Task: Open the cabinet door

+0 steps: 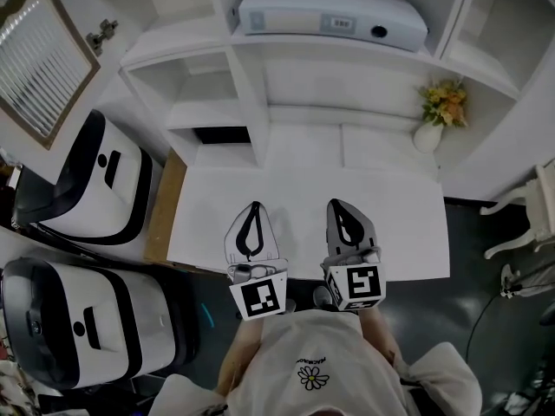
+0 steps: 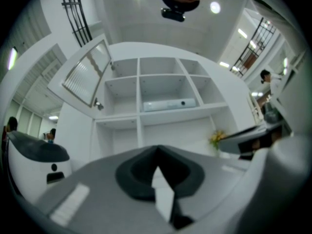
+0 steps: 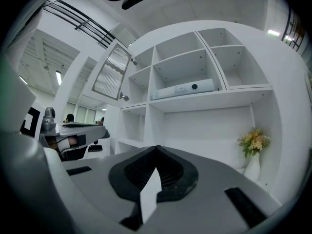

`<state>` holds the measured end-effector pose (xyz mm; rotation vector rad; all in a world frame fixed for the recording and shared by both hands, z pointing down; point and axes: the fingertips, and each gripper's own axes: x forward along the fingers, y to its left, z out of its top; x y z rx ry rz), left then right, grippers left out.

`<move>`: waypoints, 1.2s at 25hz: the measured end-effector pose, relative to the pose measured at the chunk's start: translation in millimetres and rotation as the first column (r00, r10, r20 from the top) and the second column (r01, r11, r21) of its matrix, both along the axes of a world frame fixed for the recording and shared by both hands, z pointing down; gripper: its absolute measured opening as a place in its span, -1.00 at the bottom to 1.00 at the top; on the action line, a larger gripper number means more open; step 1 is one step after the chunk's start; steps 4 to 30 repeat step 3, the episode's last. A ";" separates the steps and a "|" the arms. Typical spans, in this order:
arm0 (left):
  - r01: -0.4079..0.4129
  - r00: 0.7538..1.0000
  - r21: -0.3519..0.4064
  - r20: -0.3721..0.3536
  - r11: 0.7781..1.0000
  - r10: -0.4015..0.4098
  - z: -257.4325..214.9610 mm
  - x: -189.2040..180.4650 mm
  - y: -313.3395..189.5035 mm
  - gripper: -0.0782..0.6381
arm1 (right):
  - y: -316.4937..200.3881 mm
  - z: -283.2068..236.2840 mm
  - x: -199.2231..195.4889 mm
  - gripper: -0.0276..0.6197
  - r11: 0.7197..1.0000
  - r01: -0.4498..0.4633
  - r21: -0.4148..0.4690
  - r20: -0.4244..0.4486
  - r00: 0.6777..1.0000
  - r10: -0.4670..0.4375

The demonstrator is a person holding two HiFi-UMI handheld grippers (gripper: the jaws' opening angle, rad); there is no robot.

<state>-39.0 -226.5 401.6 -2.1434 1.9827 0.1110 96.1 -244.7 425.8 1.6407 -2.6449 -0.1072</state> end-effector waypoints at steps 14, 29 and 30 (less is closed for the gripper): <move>0.006 1.000 -0.006 -0.003 1.000 -0.006 1.5 -3.1 1.3 -0.76 | 0.9 0.2 -1.1 -0.92 1.000 0.002 0.001 -0.006 1.000 -0.002; 0.006 1.000 -0.006 -0.003 1.000 -0.006 1.5 -3.1 1.3 -0.76 | 0.9 0.2 -1.1 -0.92 1.000 0.002 0.001 -0.006 1.000 -0.002; 0.006 1.000 -0.006 -0.003 1.000 -0.006 1.5 -3.1 1.3 -0.76 | 0.9 0.2 -1.1 -0.92 1.000 0.002 0.001 -0.006 1.000 -0.002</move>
